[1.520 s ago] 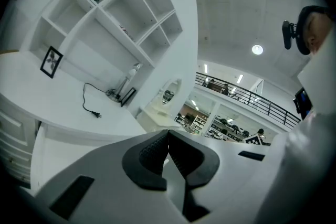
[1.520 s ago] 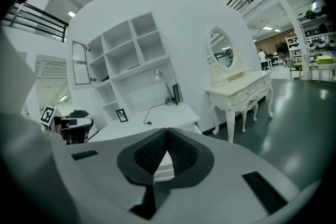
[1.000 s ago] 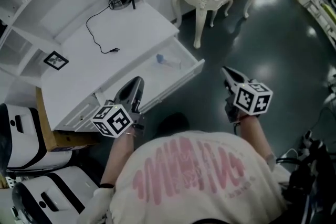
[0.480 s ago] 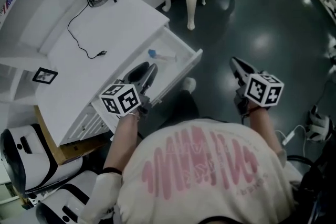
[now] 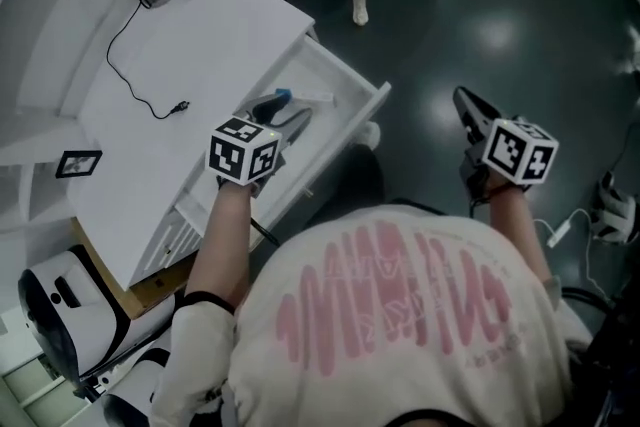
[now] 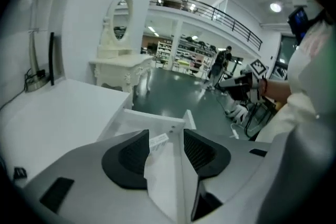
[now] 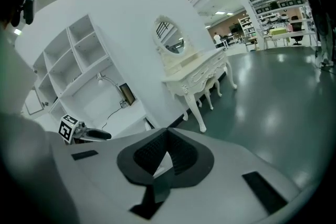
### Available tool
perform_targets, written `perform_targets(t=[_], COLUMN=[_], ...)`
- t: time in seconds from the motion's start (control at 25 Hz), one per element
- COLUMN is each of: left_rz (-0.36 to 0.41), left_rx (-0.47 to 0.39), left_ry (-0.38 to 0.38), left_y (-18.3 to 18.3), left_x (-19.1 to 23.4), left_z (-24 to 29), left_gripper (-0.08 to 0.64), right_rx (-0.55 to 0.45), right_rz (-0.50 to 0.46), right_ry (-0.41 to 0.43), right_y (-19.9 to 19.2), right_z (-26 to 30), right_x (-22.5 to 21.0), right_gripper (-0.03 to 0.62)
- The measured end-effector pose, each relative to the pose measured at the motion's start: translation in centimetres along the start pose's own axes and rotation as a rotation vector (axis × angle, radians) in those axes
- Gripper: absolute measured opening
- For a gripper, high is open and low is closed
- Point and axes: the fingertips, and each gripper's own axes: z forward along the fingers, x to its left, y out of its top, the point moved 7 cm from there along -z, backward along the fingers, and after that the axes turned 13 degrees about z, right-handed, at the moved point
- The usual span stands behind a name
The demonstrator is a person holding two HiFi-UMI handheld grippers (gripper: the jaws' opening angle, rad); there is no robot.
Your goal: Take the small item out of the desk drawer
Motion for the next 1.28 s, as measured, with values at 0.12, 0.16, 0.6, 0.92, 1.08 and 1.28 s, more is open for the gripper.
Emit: perform_targets(t=[0.12,0.16,0.6,0.92,1.08,1.28], left_rz=[0.163,0.224,0.606,0.586,0.594,0.596], left_rx=[0.121,0.168,0.449,0.501,0.527,0.548], left_ry=[0.002,0.000,-0.104,-0.155,-0.157,-0.167], left_y=[-0.1,-0.3,-0.8,-1.4,-2.1,-2.8], left_x=[1.2,1.6,2.8,3.3,3.3,3.6], left_z=[1.7,2.3,7.4,9.0,9.3,9.5], left_gripper=[0.219,0.220,0.227,0.227,0.225,0.218], right_rx=[0.004,0.005,0.015,0.028,0.035,0.033], right_rz=[0.013,0.018,0.053,0.086,0.090,0.088], right_ry=[-0.012,-0.016,-0.067,-0.082,-0.087,-0.091], right_y=[0.5,0.6,2.3,1.8,1.4,1.4], right_z=[0.8,1.0,2.3,2.6,2.6,2.9], right_x=[-0.4,-0.5,-2.6,-3.9,-4.1,-3.9], right_gripper=[0.016,0.017,0.017,0.017,0.017,0.017])
